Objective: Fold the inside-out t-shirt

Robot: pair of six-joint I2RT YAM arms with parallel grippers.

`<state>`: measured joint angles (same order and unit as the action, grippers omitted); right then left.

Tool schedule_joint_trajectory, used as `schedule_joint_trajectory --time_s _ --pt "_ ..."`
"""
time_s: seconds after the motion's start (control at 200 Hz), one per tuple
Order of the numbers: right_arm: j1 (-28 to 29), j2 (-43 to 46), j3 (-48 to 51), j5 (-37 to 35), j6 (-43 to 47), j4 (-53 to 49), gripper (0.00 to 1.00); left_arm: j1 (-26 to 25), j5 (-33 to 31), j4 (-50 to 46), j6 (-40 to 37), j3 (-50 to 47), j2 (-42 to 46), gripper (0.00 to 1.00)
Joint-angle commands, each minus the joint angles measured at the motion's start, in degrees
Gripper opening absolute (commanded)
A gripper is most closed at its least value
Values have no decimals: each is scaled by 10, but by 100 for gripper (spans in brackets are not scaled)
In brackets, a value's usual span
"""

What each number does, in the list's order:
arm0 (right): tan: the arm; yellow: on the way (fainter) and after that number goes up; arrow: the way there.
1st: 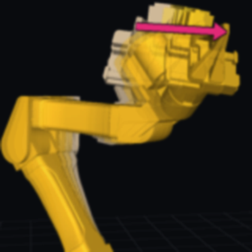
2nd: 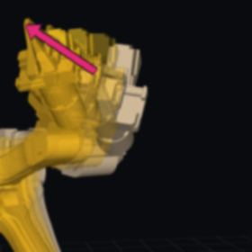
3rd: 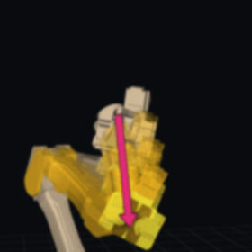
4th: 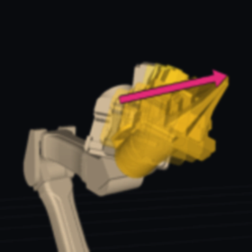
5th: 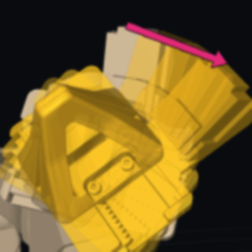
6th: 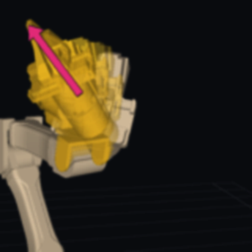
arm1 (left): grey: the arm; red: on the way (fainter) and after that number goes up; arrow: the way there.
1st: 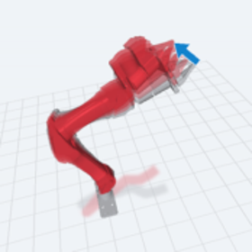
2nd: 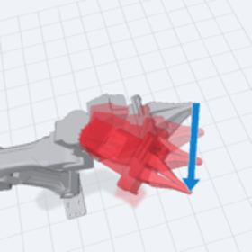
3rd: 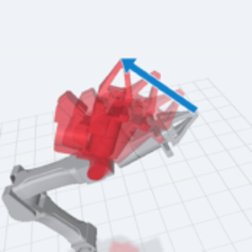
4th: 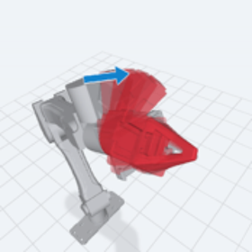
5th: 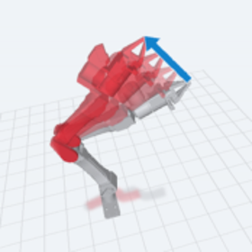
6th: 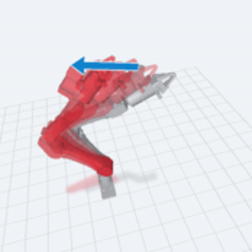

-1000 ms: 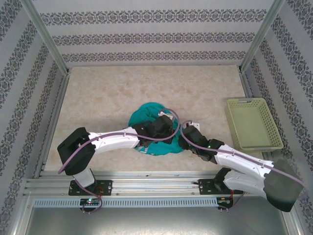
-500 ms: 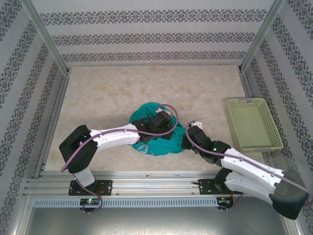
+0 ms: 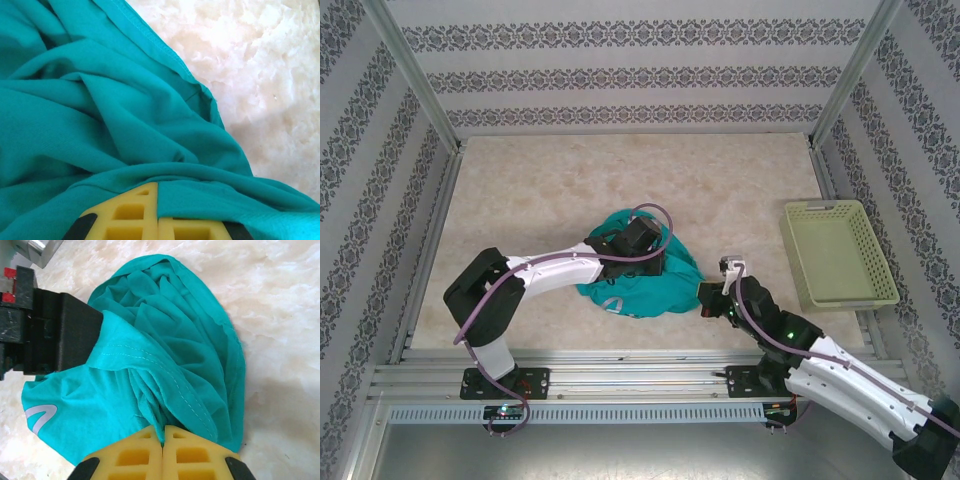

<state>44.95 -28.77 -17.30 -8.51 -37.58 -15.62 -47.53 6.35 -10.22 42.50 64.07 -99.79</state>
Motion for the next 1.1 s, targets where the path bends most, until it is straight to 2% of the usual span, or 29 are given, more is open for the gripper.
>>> schedule_joint_trajectory --time_s 0.0,0.075,0.17,0.26,0.505,0.605,0.864,0.969,1.094 --pt "-12 7 10 0 -9 -12 0 15 -65 -63 -29 -3 27 12" --pt "-13 -13 2 7 -4 -7 0 -19 -116 -92 -66 5 53 24" --pt "-12 -39 -12 17 5 0 0 -52 -145 -100 -95 1 87 33" --pt "-11 -53 -20 20 11 5 0 -91 -198 -118 -121 5 104 41" --pt "-9 -51 -45 25 13 1 0 -164 -282 -130 -158 32 95 49" --pt "-6 -46 -48 27 12 0 0 -171 -271 -117 -171 36 81 52" --pt "1 -44 -50 31 10 6 0 -159 -290 -140 -154 94 6 52" --pt "4 -45 -47 28 11 5 0 -143 -300 -146 -133 105 -5 42" --pt "5 -44 -43 -5 12 -19 0 -133 -313 -158 -129 114 -9 26"
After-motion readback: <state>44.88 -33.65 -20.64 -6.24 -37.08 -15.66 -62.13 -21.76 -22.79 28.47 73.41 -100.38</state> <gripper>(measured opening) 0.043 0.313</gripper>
